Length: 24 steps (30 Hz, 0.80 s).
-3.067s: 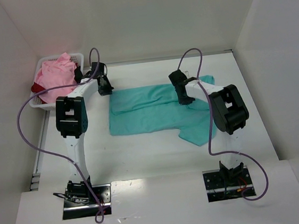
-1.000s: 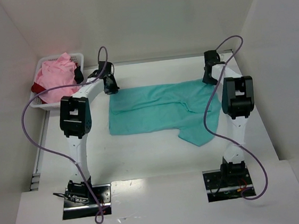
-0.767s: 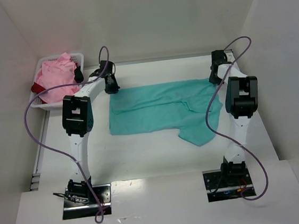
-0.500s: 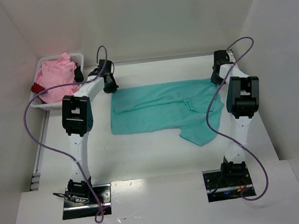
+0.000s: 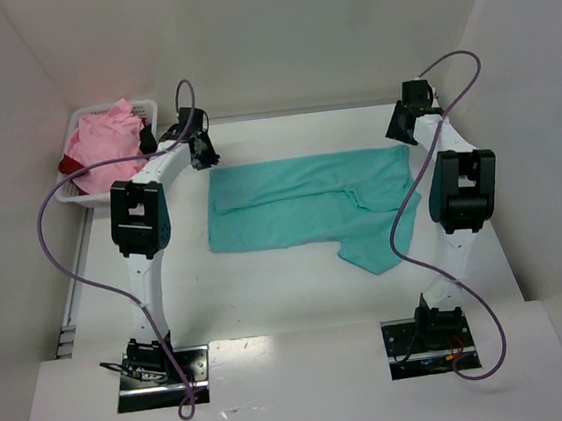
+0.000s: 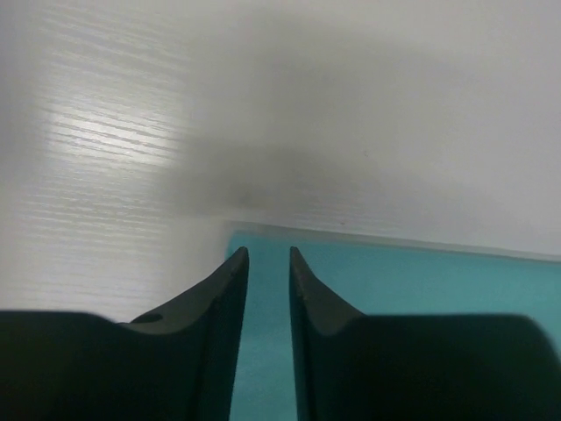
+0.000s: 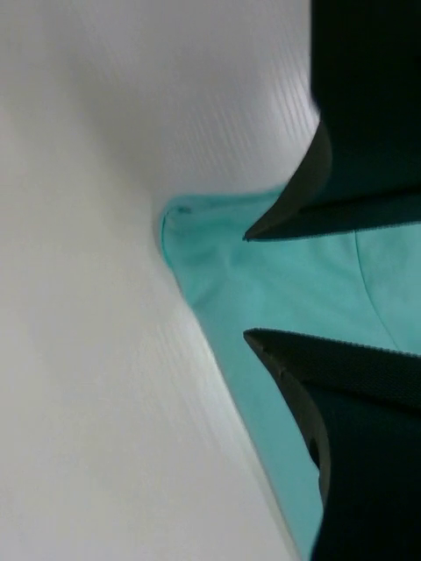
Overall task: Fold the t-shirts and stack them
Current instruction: Fold the flattened tshirt in 1/3 of the way
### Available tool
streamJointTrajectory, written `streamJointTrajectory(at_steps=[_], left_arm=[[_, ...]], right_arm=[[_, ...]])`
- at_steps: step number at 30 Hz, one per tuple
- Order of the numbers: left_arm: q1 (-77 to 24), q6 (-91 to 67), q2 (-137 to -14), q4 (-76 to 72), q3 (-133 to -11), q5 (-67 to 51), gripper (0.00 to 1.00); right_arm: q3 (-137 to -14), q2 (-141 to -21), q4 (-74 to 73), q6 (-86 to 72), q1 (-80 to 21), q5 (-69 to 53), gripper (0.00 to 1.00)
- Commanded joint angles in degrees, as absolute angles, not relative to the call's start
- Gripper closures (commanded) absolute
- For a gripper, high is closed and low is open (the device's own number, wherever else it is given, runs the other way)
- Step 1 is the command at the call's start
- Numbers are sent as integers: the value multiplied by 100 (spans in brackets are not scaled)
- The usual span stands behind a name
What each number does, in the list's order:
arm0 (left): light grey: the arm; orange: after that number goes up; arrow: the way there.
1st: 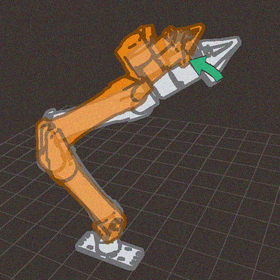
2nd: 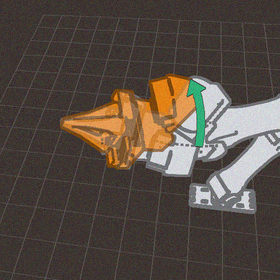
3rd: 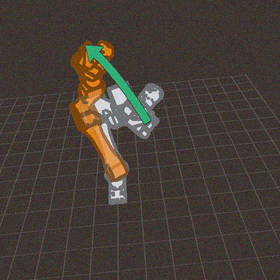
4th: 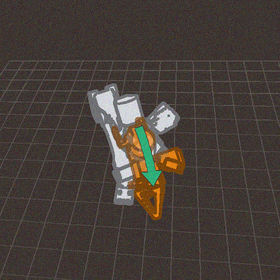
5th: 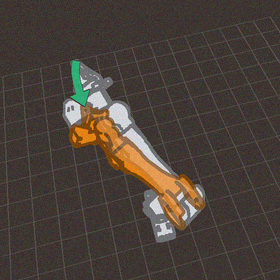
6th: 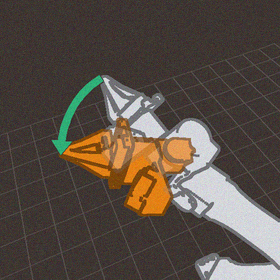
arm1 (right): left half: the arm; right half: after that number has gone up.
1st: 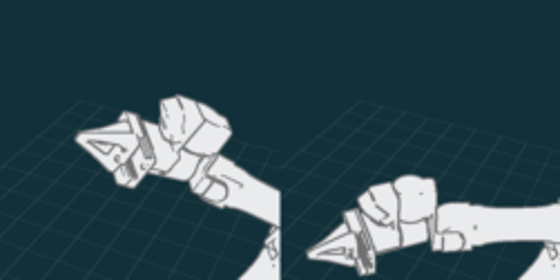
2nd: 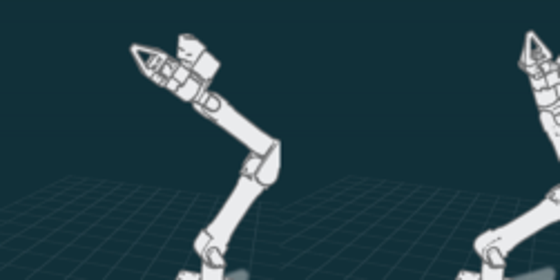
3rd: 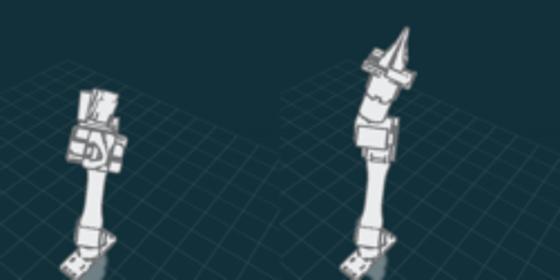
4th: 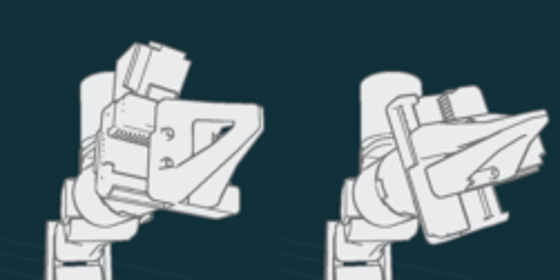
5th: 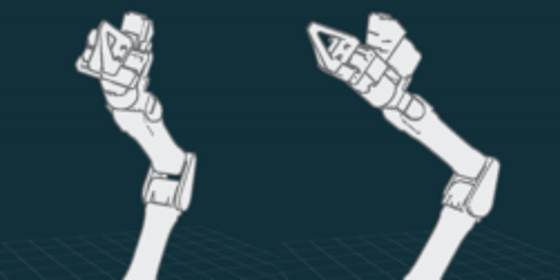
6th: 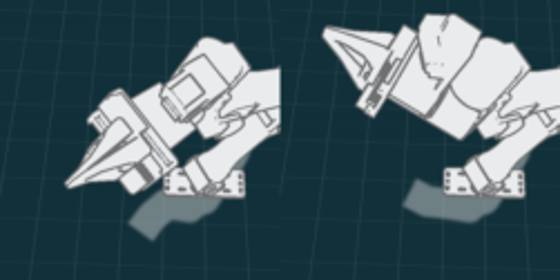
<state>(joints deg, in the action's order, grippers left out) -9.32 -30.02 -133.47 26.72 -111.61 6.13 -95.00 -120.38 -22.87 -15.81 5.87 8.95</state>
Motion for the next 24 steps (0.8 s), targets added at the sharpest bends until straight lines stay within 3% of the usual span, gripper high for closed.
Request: streamJointTrajectory(at_steps=[1, 5, 10, 18, 24], left_arm=[[-1011, -2909, -12648, 2277, -10839, 212, 70], [-1133, -2856, -12533, 2021, -10547, -53, 84], [-1335, -2856, -12533, 1960, -10222, -9, 86], [-1397, -3173, -12876, 2329, -10222, 500, 96], [-1397, -3226, -13043, 2470, -10291, 694, 97]], right_arm=[[-9615, -11522, -1820, -1600, 483, 572, 53], [-9913, -12091, -2091, -1652, 483, 667, 77], [-9757, -12305, -2180, -1705, 483, 940, 86], [-9606, -12603, -2153, -1705, 483, 1002, 90], [-9853, -12963, -2285, -1705, 483, 1002, 90]])
